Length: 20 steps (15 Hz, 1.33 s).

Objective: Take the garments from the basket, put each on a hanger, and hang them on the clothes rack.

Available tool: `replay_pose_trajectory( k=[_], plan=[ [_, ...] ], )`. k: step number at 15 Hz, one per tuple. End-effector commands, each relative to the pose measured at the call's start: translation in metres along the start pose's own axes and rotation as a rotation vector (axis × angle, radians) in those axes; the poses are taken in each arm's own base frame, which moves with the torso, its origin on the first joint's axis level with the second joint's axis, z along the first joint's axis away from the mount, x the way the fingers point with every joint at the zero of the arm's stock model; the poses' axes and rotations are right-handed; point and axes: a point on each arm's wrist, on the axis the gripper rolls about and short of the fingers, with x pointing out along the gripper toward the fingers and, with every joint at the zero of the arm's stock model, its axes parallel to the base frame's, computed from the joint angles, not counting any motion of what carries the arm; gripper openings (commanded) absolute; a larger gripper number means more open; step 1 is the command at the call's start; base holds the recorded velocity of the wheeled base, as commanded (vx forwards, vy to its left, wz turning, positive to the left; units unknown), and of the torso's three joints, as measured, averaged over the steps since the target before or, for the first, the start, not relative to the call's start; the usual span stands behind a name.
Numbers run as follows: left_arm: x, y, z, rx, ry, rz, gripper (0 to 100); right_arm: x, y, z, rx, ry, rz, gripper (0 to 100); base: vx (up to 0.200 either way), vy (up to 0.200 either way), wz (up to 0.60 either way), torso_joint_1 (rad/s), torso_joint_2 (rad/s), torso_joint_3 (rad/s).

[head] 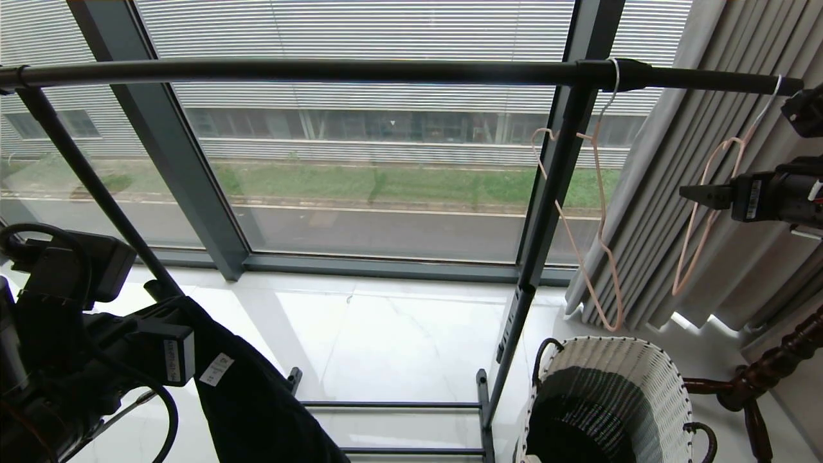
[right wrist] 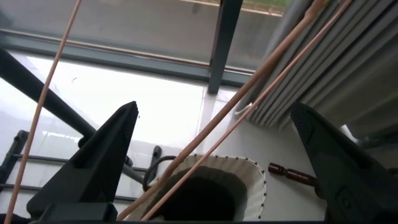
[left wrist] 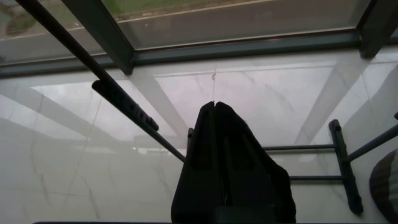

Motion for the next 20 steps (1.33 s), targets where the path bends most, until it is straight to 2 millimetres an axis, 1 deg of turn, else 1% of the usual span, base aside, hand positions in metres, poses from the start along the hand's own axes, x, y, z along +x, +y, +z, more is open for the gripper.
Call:
replay_pose_trajectory(
  k=[1, 9, 16, 20],
  plan=[
    [0.0, 0.0, 0.0, -0.001, 0.0, 0.001, 0, 0.005, -0.003, -0.003, 0.003, 0.015, -0.009, 100, 0.0, 0.0, 0.0, 0.0, 0.0, 0.0],
    [0.0, -0.001, 0.0, 0.002, 0.0, -0.008, 0, -0.002, -0.022, -0.007, 0.019, 0.026, -0.081, 100, 0.0, 0.0, 0.0, 0.0, 0.0, 0.0],
    [0.0, -0.001, -0.001, 0.003, 0.002, -0.007, 0, -0.004, -0.023, -0.006, 0.02, 0.021, -0.088, 100, 0.0, 0.0, 0.0, 0.0, 0.0, 0.0],
    [0.0, -0.001, 0.0, 0.001, 0.0, -0.007, 0, -0.008, -0.022, -0.009, 0.028, 0.062, -0.084, 100, 0.0, 0.0, 0.0, 0.0, 0.0, 0.0]
  ],
)
